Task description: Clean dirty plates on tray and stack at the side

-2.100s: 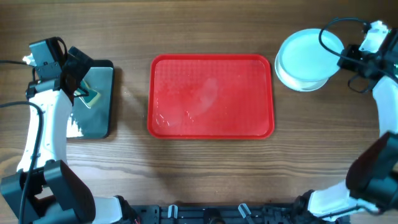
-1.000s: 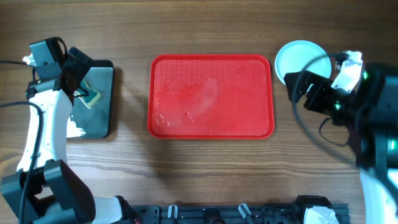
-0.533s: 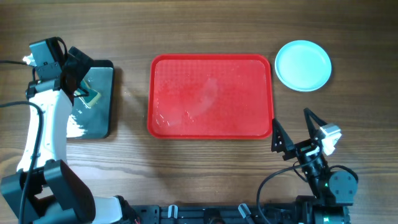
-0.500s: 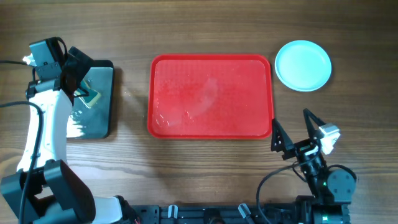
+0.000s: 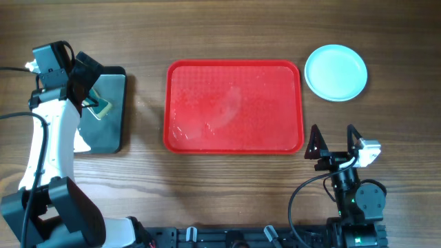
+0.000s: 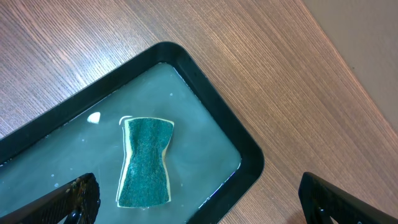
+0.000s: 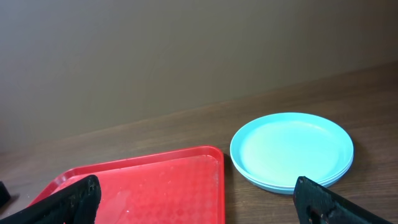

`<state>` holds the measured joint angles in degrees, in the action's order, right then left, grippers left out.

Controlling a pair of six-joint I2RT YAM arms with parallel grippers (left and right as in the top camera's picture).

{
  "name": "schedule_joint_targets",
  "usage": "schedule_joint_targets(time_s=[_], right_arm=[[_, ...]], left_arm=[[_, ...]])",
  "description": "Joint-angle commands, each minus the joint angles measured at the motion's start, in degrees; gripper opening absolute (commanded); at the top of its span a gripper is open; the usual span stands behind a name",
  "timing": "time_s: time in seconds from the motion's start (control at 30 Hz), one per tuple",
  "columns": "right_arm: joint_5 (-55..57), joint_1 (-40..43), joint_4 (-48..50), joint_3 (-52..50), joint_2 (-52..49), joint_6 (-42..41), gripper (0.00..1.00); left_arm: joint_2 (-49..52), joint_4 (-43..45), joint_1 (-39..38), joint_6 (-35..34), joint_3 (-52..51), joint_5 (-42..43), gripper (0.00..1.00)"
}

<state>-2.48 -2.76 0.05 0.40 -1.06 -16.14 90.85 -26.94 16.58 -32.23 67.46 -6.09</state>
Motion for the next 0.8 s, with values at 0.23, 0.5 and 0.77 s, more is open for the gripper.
schedule_joint_targets(time_s=[0.23, 0.5, 0.77], right_arm=[[1.0, -0.3, 0.2, -0.1, 0.0, 1.0, 1.0], [1.0, -0.3, 0.2, -0.1, 0.0, 1.0, 1.0], [1.0, -0.3, 0.2, -0.1, 0.0, 0.9, 1.0]], left_arm=[[0.2, 0.3, 0.5, 6.5, 0.0, -16.5, 1.0], [-30.4, -2.1, -7.0, 16.2, -18.4, -11.1, 1.0], [-69.2, 11.2, -15.1, 20.1, -47.9, -8.2, 1.0]])
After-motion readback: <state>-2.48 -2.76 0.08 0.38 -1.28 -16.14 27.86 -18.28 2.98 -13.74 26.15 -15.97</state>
